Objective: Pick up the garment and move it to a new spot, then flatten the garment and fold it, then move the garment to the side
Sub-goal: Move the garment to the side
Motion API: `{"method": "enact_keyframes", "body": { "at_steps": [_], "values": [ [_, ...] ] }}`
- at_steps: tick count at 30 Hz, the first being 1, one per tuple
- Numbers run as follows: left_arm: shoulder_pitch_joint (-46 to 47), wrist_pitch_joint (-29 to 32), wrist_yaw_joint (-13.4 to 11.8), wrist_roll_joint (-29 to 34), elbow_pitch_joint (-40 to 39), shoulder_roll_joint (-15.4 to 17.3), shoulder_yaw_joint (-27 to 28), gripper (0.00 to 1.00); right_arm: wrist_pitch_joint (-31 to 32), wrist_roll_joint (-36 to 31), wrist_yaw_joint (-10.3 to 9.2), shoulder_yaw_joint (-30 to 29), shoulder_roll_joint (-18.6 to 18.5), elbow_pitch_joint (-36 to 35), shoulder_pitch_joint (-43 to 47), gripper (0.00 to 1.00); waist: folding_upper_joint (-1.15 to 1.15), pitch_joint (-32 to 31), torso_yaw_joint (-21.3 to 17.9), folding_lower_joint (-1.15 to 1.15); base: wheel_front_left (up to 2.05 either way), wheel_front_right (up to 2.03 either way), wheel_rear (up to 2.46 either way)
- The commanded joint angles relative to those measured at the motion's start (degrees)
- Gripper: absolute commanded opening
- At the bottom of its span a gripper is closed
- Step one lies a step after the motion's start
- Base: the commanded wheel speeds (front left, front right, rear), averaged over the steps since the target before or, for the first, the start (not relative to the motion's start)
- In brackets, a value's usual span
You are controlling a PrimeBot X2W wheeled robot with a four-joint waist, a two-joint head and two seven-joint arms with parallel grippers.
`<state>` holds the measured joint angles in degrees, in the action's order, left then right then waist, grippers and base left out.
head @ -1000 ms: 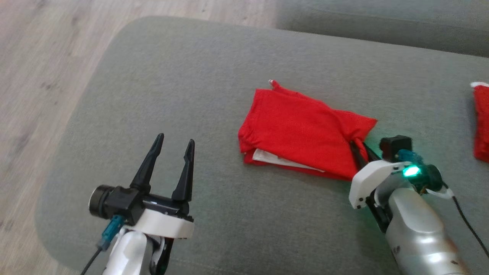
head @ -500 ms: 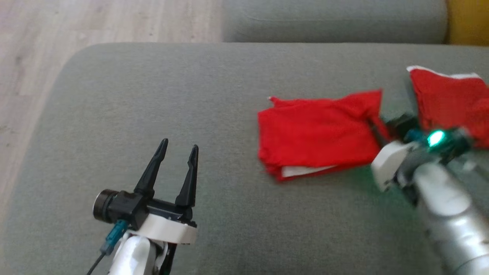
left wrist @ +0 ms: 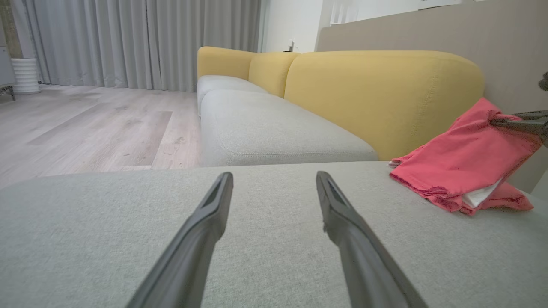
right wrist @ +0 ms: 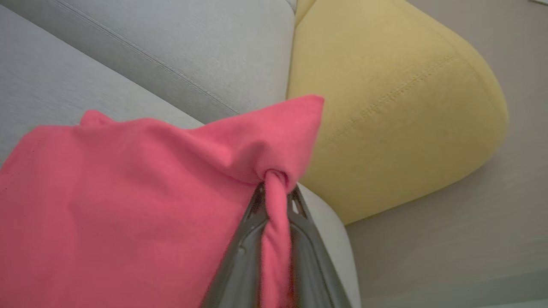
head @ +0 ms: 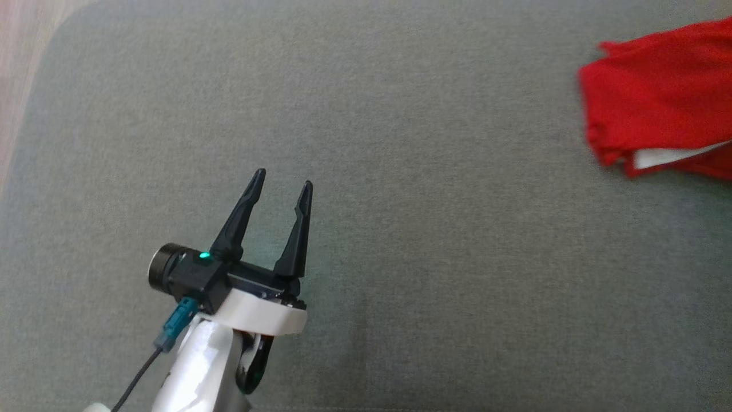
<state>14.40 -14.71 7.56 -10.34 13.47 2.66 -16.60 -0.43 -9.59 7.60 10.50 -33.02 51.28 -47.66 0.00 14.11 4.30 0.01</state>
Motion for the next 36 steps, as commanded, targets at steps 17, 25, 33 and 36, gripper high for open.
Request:
{"method": "enact_keyframes", "body": {
  "at_steps": [17, 25, 33, 36],
  "values": [
    [3.1, -0.3, -0.1, -0.6, -2.3, 0.2, 3.3, 1.0, 3.4, -3.8, -0.11, -13.4, -7.2, -2.0, 0.8, 0.0, 0.0, 5.1, 0.7, -0.01, 0.0, 0.0, 0.0],
    [4.1, -0.3, -0.1, -0.3, -2.2, 0.2, 3.4, 1.0, 6.0, -3.9, -0.11, -19.2, -3.9, -6.2, 2.4, 0.41, 0.0, 6.8, 0.3, -0.01, 0.0, 0.0, 0.0],
    [4.1, -0.3, -0.1, -0.5, -1.4, 0.2, 3.4, 1.0, 8.1, -5.3, -0.11, -23.2, -0.9, -11.3, 5.7, 1.0, 0.0, 5.2, 0.7, -0.01, 0.0, 0.0, 0.0],
    [3.2, -0.3, -0.1, -0.6, -1.3, 0.2, 4.0, 1.0, 7.6, -5.2, -0.11, -23.4, 1.2, -13.5, 6.8, 1.0, 0.0, 2.9, 0.5, -0.01, 0.0, 0.0, 0.0]
  ]
}}
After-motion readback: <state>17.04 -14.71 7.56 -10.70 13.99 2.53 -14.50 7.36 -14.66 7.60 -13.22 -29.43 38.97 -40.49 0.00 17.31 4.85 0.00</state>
